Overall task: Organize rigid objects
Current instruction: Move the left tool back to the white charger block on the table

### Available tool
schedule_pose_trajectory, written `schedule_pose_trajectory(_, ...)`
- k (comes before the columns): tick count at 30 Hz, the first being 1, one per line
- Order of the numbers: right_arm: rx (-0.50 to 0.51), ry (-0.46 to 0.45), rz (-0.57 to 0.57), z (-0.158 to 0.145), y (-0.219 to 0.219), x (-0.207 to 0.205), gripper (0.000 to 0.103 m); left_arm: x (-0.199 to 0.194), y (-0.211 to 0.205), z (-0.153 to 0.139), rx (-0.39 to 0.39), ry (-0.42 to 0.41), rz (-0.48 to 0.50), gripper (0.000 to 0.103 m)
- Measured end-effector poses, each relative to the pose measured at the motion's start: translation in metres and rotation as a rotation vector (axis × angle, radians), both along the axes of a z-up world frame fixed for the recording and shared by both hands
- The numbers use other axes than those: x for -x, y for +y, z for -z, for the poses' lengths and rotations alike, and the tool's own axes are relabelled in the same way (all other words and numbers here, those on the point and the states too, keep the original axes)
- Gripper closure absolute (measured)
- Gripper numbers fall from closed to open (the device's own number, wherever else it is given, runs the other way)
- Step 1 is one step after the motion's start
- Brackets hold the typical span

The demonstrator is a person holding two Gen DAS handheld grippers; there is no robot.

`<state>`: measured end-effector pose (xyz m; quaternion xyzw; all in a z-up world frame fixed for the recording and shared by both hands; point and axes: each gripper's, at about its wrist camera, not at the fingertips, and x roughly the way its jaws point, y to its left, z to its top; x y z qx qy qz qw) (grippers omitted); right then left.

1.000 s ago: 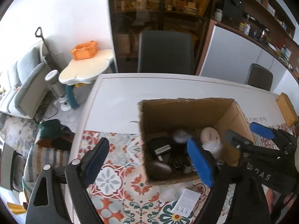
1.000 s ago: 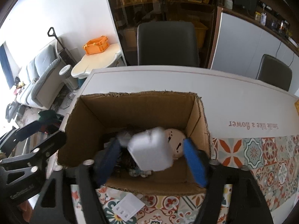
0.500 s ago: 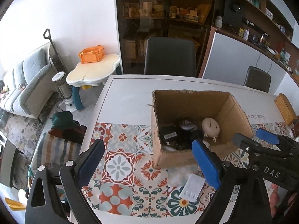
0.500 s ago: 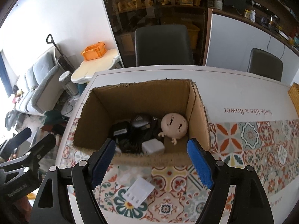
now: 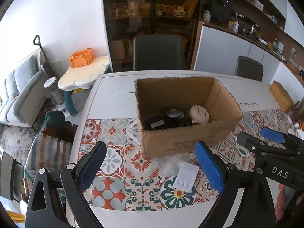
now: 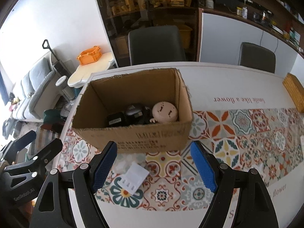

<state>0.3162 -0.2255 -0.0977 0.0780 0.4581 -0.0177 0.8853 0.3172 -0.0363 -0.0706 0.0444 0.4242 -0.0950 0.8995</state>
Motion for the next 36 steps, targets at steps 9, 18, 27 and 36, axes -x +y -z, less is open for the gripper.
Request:
schedule_pose_trajectory(9,-0.024,0.029,0.061,0.017,-0.019,0.028,0.024,0.011,-0.021,0.027,-0.005,0.058,0.081,0.007)
schedule_pose_trajectory(18,-0.05,0.107,0.099,0.047,-0.036,0.045,0.024,0.019,-0.037,0.069,-0.005,0.148,0.153,0.007)
schedule_pose_trajectory(27,-0.05,0.19,0.109,0.079,-0.04,0.052,0.024,0.015,-0.054,0.115,-0.033,0.244,0.215,0.007)
schedule_pose_trajectory(36,-0.076,0.272,0.123,0.113,-0.047,0.05,0.024,0.006,-0.076,0.144,-0.081,0.268,0.29,0.008)
